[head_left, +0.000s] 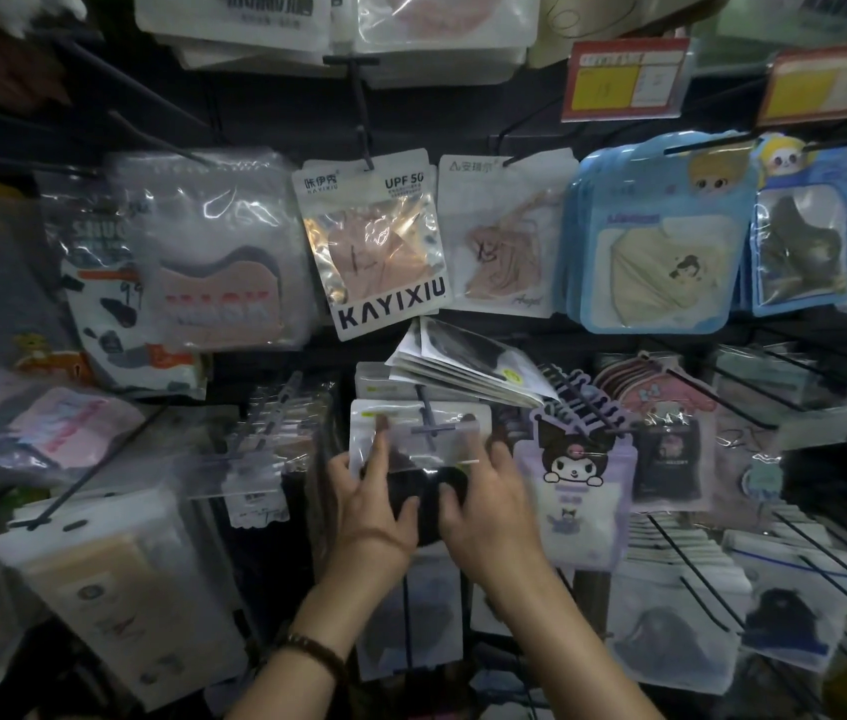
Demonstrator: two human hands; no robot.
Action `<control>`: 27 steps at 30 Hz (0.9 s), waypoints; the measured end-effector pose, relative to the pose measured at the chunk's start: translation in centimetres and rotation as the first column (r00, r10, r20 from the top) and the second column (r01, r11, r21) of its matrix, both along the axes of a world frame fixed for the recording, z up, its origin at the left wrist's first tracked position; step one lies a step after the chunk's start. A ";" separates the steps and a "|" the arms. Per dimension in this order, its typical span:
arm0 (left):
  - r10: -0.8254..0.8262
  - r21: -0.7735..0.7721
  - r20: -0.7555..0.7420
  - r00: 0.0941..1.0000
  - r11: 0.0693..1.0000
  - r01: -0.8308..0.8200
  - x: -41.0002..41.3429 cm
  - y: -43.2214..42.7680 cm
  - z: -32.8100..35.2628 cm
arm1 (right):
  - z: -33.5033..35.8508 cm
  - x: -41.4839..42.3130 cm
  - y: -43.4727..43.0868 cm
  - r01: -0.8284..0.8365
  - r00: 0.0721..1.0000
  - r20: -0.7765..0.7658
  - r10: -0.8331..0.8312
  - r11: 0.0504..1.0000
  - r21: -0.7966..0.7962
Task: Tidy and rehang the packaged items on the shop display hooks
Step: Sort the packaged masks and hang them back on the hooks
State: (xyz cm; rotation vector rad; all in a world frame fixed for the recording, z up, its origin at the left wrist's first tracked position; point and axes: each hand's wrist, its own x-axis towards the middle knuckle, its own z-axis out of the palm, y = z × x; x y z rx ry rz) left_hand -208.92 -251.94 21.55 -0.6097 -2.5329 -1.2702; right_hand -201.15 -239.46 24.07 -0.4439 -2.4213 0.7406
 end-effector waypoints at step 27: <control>-0.035 0.057 -0.241 0.970 0.997 0.050 1.1 -2.6 15.7 | 15.8 2.0 6.9 -0.117 0.993 0.027 0.114 0.965 0.234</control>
